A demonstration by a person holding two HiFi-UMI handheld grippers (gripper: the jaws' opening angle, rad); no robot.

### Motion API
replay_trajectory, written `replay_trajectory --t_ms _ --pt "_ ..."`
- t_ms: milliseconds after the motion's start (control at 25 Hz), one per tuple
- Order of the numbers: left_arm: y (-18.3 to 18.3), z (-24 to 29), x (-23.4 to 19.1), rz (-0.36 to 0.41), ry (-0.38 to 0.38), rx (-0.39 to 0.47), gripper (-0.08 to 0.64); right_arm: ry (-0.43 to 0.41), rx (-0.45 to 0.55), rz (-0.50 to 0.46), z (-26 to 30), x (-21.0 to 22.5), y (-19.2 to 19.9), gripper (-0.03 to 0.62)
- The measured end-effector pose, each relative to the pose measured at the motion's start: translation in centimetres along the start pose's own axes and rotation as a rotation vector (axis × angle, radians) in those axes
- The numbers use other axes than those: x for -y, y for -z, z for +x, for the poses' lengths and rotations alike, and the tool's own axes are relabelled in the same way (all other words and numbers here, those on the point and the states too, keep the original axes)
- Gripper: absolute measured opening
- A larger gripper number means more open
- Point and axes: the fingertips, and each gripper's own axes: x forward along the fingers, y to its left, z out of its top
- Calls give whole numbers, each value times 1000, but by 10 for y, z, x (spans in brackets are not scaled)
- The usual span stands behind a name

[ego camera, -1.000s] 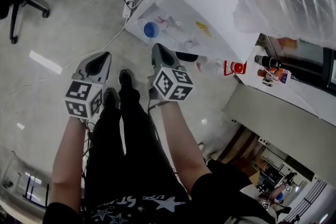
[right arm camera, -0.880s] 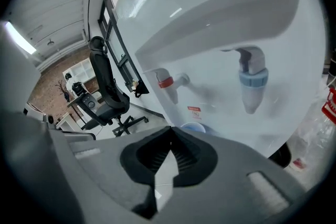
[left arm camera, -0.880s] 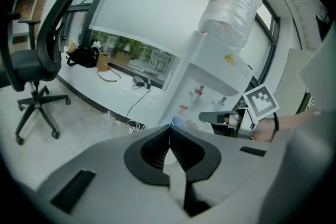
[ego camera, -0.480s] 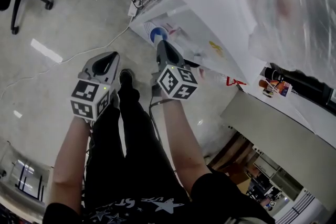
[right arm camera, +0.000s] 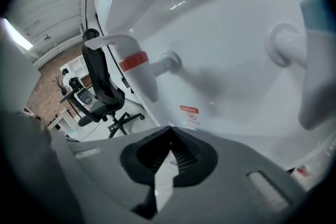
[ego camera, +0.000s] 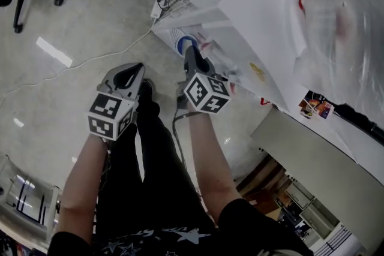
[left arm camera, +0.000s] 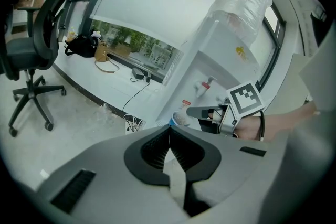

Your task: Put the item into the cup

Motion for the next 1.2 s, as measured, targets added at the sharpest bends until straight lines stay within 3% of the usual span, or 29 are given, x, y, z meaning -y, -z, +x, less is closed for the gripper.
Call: replay_trajectory --t_ms 640,1200 --pt "12 0 -11 -7 -11 -24 6 65 -18 -52 20 10 14 2" --pt "10 -1 -2 14 3 -29 6 67 -23 -69 15 10 11 5"
